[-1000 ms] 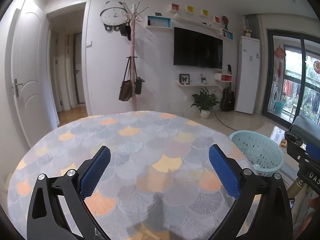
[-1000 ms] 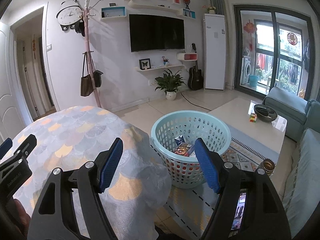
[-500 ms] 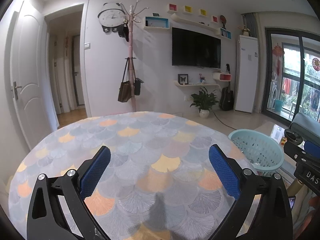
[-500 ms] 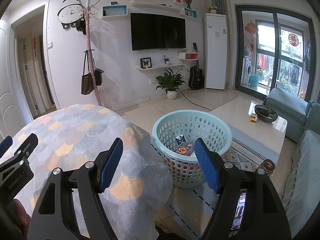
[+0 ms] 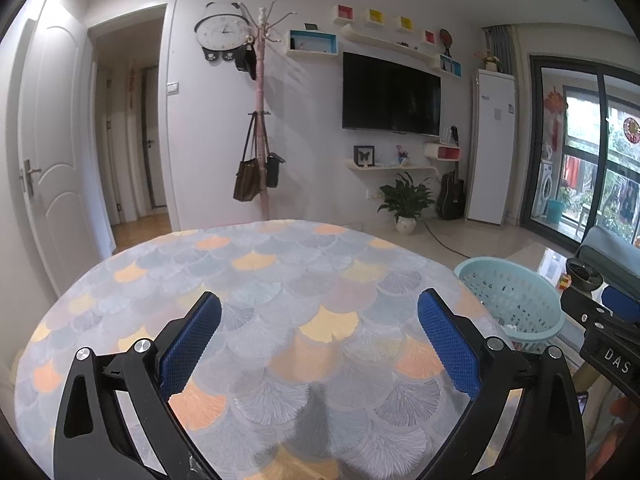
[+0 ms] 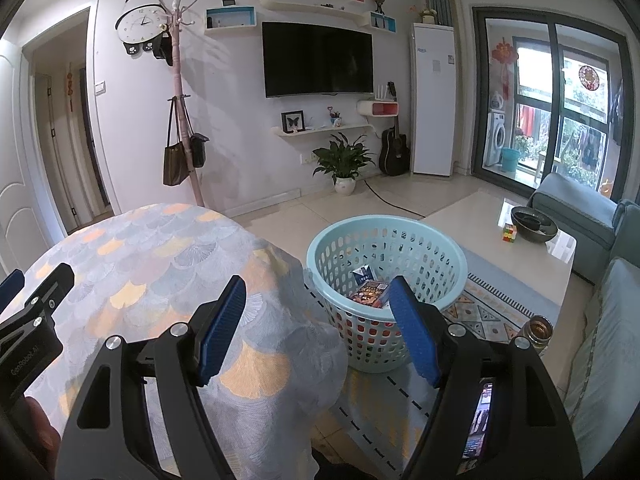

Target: Collect trash

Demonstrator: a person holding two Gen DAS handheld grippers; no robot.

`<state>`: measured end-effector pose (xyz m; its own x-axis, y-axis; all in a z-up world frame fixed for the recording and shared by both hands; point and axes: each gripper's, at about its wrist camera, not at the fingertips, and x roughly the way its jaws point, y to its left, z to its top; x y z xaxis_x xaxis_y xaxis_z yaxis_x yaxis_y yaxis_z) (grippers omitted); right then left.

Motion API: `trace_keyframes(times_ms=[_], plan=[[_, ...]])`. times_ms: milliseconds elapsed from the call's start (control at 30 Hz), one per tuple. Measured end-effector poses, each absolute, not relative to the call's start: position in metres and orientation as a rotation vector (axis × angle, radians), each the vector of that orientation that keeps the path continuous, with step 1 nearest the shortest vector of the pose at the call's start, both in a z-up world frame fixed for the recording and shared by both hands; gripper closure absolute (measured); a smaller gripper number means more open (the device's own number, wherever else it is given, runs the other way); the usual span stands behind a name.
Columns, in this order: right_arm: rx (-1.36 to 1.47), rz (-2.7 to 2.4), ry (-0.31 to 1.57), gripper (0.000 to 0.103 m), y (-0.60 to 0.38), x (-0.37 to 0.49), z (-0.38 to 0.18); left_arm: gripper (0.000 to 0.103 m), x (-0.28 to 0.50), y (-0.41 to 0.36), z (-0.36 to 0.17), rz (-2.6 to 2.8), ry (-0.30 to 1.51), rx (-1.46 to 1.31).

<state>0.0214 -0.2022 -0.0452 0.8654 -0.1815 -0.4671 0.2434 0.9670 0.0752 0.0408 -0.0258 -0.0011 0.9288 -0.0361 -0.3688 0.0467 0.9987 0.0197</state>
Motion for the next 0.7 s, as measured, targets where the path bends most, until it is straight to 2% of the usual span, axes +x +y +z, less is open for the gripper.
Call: trace_keyframes(times_ms=[700], plan=[[0.138, -0.224, 0.479, 0.033, -0.2028, 0.0233, -0.0460, 0.008, 0.0414, -0.0273, -0.0028, -0.040, 0.377, 0.025]])
